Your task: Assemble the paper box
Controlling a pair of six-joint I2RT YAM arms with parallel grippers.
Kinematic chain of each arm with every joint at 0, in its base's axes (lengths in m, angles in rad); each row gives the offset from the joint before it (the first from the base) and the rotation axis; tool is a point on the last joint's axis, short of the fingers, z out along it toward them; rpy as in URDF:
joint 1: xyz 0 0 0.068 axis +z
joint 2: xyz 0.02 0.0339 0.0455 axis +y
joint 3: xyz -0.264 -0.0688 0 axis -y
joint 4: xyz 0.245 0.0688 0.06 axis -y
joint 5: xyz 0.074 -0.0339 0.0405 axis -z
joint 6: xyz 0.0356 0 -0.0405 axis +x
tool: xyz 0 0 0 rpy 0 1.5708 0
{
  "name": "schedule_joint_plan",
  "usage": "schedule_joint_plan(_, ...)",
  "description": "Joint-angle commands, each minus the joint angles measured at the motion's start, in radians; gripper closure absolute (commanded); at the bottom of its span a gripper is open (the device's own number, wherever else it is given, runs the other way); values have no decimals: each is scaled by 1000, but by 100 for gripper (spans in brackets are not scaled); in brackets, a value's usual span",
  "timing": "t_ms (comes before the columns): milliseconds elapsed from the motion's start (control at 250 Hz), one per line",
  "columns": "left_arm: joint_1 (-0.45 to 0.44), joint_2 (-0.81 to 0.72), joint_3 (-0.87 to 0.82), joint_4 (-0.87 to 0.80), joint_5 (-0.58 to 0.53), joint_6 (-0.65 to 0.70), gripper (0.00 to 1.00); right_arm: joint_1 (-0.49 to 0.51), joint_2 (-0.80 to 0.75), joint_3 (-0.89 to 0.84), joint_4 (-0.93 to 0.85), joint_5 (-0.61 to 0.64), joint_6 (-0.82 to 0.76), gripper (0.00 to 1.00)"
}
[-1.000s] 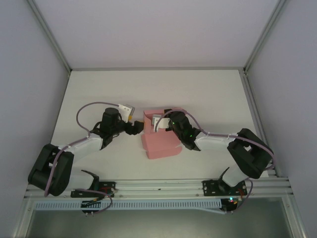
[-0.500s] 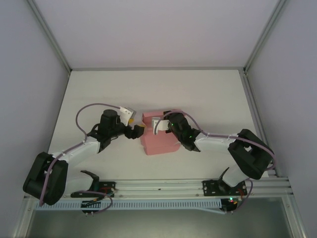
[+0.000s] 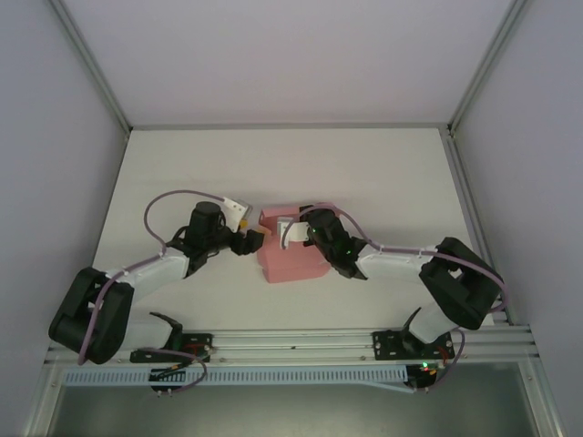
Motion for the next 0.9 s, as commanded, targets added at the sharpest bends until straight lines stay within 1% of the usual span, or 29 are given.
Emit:
schedule_joint_plan(0, -27, 20, 1, 68, -89, -10, 29, 36, 43, -24, 91, 76, 15, 100)
schedule_joint_plan(40, -40, 28, -4, 88, -113, -17, 29, 49, 65, -24, 115, 113, 13, 100)
schedule_joint_plan(112, -52, 43, -6, 116, -119, -22, 29, 72, 94, -21, 124, 159, 20, 100)
schedule_joint_plan(236, -66, 58, -17, 183, -156, -38, 31, 91, 107, -31, 150, 176, 37, 100)
schedule_joint_plan(375, -82, 64, -26, 233, -201, -58, 32, 90, 80, -9, 61, 172, 87, 100)
schedule_joint_plan(491, -106, 64, -40, 250, -276, -62, 28, 91, 55, -8, 10, 153, 111, 100)
schedule_joint_plan(679, -128, 94, -54, 285, -272, -72, 25, 98, 48, 4, -37, 193, 117, 100)
schedule_joint_plan(894, -132, 168, -30, 363, -257, -70, 27, 98, 10, 1, -113, 112, 173, 100)
